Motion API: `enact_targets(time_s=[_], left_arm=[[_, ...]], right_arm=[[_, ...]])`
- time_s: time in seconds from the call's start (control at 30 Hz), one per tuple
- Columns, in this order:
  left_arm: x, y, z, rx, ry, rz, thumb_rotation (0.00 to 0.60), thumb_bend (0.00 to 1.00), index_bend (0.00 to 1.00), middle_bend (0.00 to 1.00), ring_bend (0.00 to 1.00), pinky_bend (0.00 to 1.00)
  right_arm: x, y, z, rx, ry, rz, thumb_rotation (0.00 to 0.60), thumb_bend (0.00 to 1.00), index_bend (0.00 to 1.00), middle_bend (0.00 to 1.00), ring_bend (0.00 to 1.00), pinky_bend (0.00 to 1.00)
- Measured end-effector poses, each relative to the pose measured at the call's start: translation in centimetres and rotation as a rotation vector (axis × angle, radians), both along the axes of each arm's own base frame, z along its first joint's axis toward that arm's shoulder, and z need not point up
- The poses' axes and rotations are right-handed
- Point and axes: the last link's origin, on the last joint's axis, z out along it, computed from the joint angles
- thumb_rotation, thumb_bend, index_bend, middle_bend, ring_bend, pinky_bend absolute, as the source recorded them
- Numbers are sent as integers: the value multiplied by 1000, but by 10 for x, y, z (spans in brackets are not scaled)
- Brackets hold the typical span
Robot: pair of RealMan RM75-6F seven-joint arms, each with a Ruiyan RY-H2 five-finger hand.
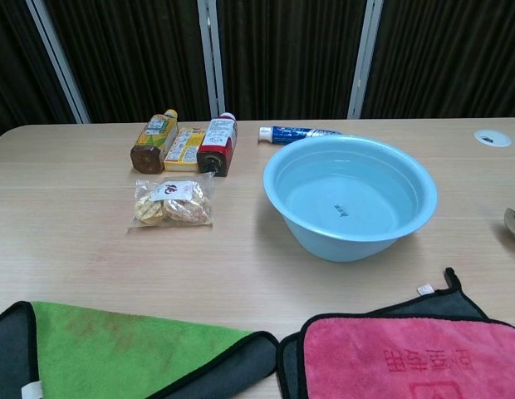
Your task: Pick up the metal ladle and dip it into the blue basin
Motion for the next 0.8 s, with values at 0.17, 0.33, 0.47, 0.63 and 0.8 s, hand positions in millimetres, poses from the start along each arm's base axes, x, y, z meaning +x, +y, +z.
enact_targets(time_s=[0.17, 0.33, 0.47, 0.63, 0.8], left_arm=[[0, 0, 0, 2, -1, 0, 600, 633, 0, 0, 0, 0], [0, 0, 0, 2, -1, 0, 600, 633, 0, 0, 0, 0], [0, 0, 0, 2, 2, 2, 600, 633, 0, 0, 0, 0], [1, 0, -2, -1, 5, 0, 600, 633, 0, 0, 0, 0], [1, 0, -3, -4, 8, -1, 600, 633, 0, 0, 0, 0]], right_arm=[[0, 0, 4, -7, -4, 8, 600, 449, 624, 14, 0, 0], [1, 0, 6, -30, -14, 24, 600, 448, 625, 22, 0, 0], [3, 0, 12, -71, -40, 36, 600, 448, 625, 24, 0, 0], [3, 0, 25, -127, -70, 58, 600, 448, 625, 26, 0, 0], [3, 1, 32, -147, -83, 65, 600, 448, 625, 27, 0, 0]])
